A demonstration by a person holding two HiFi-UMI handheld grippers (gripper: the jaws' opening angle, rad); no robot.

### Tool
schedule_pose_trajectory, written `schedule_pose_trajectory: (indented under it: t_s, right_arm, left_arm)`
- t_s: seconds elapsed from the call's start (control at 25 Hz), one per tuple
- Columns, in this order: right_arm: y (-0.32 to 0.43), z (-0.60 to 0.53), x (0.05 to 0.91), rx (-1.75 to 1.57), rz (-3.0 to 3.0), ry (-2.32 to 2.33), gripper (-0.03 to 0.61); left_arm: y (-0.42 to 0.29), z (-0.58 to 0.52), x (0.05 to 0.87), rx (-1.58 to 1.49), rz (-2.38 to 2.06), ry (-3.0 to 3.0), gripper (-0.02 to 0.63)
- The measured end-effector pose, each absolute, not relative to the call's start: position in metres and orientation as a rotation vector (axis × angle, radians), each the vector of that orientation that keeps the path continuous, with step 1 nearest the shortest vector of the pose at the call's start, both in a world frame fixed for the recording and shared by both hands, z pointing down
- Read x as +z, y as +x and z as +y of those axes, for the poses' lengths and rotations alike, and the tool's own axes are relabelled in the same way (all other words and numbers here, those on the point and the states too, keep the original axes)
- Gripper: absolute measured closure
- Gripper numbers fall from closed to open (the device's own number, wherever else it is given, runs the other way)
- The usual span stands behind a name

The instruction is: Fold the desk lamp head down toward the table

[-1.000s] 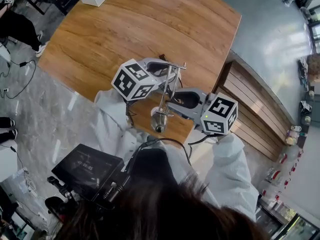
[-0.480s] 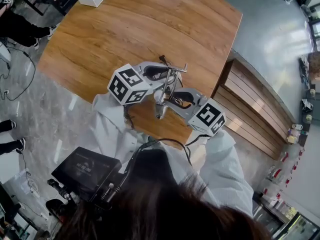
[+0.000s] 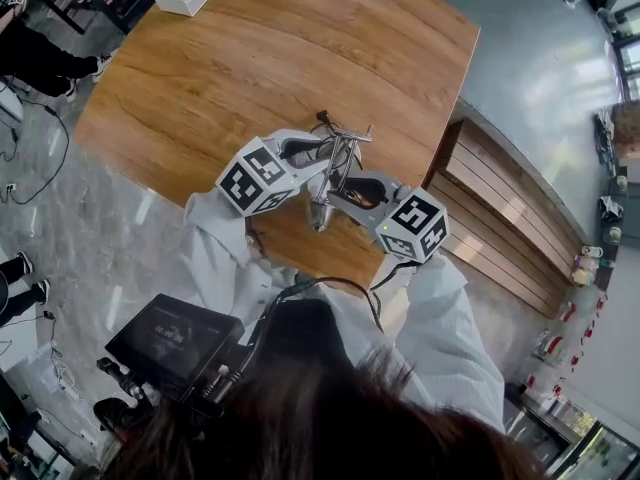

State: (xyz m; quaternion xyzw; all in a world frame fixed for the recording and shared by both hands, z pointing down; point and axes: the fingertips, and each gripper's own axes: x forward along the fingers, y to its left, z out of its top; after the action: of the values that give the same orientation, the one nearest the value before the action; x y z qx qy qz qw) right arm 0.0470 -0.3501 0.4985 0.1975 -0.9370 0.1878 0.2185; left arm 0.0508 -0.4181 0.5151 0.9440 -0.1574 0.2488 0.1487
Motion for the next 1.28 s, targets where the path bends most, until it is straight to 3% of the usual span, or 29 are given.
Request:
schedule_pose_trajectory:
  t_s: [0.36,0.52,0.6,0.68,0.72,1.28]
  right_arm:
    - [0.065,-0.329,0.459,0.659,-2.659,0.815,0.471]
    - [0.075,-0.325,0.416,0.564,-2.745,1.079,0.479]
    - [0.079,-0.319,0.393,0.475,-2.770,1.199,0.495]
    - [0.082,-0.318,0.377,0.389,-2.744,1.321,0.551]
    - [0.082,-0.320,0.372,0.357,-2.719,1.368,0.577]
    - [0.070,-0.329,0.332,0.209,-2.707,1.473,0.578]
  left_arm:
    - [-0.004,-0.412,0.460,0.326,-0.847,2.555,0.485]
    - [-0.004,-0.391,0.413,0.213,-0.998,2.547,0.486]
    - [-0.002,-0.379,0.386,0.153,-1.086,2.554,0.543]
    - [-0.001,-0.371,0.364,0.096,-1.136,2.557,0.609]
    - [-0.001,-0.369,0.356,0.083,-1.151,2.563,0.609]
    - [0.013,-0.353,0.338,0.206,-1.247,2.690,0.612]
